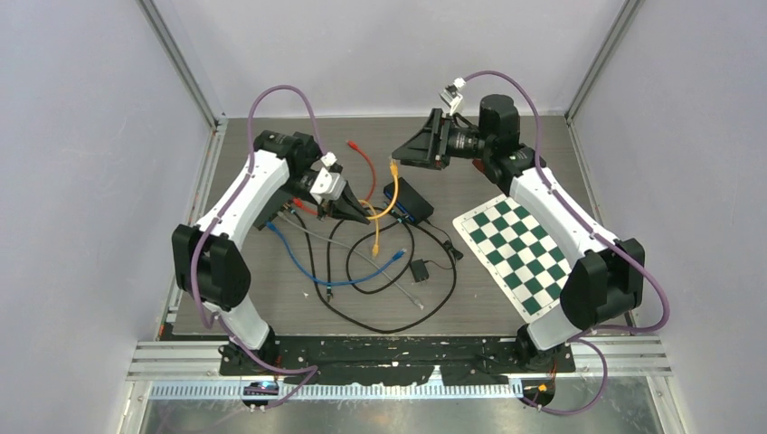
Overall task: Insert the plug into the switch port
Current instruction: Pick up the connector from the center of the board.
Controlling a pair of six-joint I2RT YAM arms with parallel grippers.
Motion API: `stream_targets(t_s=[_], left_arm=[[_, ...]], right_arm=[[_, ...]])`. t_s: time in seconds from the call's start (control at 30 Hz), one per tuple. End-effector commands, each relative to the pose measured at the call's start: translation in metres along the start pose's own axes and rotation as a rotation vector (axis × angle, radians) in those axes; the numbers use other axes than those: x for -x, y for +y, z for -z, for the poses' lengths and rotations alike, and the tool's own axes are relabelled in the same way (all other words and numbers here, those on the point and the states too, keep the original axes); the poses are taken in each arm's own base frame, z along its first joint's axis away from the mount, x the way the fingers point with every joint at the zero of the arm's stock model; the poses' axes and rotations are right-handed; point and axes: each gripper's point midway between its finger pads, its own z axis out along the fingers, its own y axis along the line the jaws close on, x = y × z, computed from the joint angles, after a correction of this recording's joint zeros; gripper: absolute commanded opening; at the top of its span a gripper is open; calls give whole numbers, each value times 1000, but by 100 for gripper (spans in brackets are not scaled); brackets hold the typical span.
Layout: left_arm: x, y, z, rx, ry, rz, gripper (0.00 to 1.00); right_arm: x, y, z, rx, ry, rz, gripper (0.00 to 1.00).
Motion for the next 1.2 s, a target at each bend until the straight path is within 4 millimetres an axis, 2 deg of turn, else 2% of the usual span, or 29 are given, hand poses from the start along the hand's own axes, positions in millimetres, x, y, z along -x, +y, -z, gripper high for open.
stream_targets(t_s=[0.0,0.13,0.27,0.47,0.53,0.57,0.63,0.67,0.7,0.73,0.83,0.9,0.93,1.03,1.1,1.17], left_arm=[[13,-16,-1,-22,-35,135,0],[12,-18,0,-28,-18,138,0],[13,-20,1,-26,-20,141,0],[10,-24,0,-30,-19,156,0],[10,-27,0,-31,-20,157,0],[10,-28,0,-31,-20,150,5],[12,-29,0,-25,-21,128,15],[13,-28,0,-22,-18,118,26],[14,-27,2,-16,-9,112,44],[14,-24,3,-5,4,115,52],[4,-14,9,65,89,104,61],[-8,-2,16,197,168,153,63],[-13,10,21,299,201,127,65],[-9,39,49,623,239,8,75],[1,48,69,787,250,-67,81],[6,53,84,886,271,-64,85]], right_arm=[[2,11,-5,-10,15,53,63],[-4,12,-19,-34,41,56,60],[-12,-3,-30,-116,86,64,56],[-2,-14,-28,-201,23,97,33],[4,-14,-28,-209,-11,104,17],[6,-14,-29,-205,-26,97,8],[5,-14,-29,-192,-33,82,6],[1,-18,-30,-193,-39,68,5],[1,-16,-27,-190,-52,69,5],[-3,-23,-27,-195,-64,57,5],[-6,-29,-24,-207,-79,51,5],[-7,-36,-22,-228,-76,51,5],[-7,-40,-20,-249,-77,58,5],[-2,-53,-11,-315,-105,73,5],[2,-59,-5,-349,-132,76,5],[6,-65,-1,-383,-156,73,5]])
